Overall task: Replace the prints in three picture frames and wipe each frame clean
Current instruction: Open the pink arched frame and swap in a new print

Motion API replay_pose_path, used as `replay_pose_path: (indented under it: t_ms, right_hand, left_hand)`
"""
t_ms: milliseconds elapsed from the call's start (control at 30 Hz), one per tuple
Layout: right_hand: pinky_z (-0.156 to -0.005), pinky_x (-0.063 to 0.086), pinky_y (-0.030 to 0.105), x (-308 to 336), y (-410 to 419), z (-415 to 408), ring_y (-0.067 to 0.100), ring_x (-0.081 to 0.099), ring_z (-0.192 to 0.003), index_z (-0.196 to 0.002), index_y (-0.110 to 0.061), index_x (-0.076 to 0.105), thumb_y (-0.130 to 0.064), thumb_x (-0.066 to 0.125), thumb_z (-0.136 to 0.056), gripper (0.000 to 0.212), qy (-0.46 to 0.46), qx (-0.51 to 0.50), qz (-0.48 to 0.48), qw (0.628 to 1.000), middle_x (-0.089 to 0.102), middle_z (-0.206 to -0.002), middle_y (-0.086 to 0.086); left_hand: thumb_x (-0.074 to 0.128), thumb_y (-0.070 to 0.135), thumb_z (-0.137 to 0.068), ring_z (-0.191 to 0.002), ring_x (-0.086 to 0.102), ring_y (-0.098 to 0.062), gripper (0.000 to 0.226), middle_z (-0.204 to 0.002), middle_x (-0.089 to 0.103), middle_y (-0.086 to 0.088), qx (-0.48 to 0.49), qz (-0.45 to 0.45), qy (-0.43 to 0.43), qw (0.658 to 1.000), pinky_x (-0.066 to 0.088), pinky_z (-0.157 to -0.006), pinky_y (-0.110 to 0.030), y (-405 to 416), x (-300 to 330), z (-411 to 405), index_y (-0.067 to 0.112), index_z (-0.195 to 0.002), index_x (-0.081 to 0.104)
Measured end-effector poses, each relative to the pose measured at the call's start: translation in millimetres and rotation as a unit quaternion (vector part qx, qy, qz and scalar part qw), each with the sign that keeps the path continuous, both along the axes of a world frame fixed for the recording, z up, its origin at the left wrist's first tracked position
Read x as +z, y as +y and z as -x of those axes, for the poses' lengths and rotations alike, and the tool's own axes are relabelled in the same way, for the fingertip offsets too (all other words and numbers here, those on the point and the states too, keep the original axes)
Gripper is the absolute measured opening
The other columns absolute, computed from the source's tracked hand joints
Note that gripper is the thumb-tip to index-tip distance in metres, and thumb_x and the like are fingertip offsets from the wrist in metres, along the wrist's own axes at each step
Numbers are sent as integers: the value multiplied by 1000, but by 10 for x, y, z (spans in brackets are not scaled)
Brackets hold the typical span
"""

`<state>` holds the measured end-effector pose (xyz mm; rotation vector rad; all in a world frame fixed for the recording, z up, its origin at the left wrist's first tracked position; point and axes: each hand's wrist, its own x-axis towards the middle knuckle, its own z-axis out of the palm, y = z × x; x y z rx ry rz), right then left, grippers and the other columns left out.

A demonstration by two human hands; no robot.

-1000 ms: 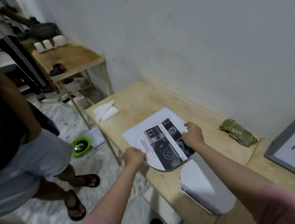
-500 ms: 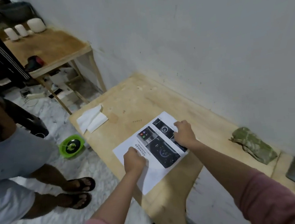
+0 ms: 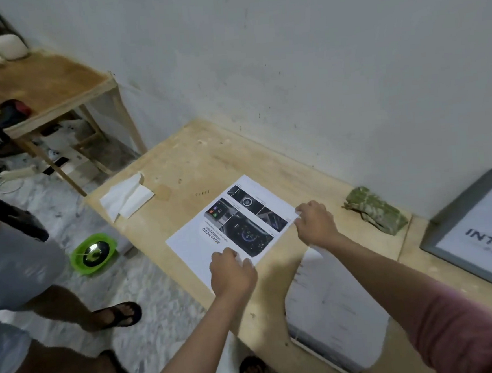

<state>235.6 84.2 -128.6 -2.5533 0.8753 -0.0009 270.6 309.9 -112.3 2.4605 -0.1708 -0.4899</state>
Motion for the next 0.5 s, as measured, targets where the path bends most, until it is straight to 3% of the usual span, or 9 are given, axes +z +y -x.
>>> replay_pose_path:
  t_ms: [133,233,400,500]
  right_hand:
    - [-91,39,39,88,-31,642,33,46,-114,-120,-14,57,-27,53,-89,34,41,-5,12,999,51,-116,11]
    - [-79,39,38,106,-16,1115,33,48,-106,-97,-19,51,-37,56,-84,22,86,5,24,996,45,-100,7]
    - [-85,43,41,78,-31,1567,29,46,-108,-119,-18,47,-64,62,-72,68,189,-7,55,980,45,-118,8]
    - [-78,42,36,26,-56,1697,27,44,-104,-108,-17,47,-65,68,-66,67,180,-25,36,983,41,-114,6]
  left_hand:
    - [63,42,-79,-105,50,-24,38,-108,41,-1,-49,5,57,997,49,-84,-36,-58,0,553,16,-103,51]
    - [69,56,-74,-111,50,-28,65,-117,43,-8,-119,-73,59,989,47,-85,-36,-93,-31,939,10,-113,47]
    - [81,52,-61,-107,52,-26,76,-116,44,-7,-119,-145,41,981,51,-83,-34,-136,-53,1352,11,-112,42]
    - [85,44,-60,-103,52,-27,77,-120,41,-9,-97,-160,59,981,49,-80,-32,-206,-51,1415,12,-113,40]
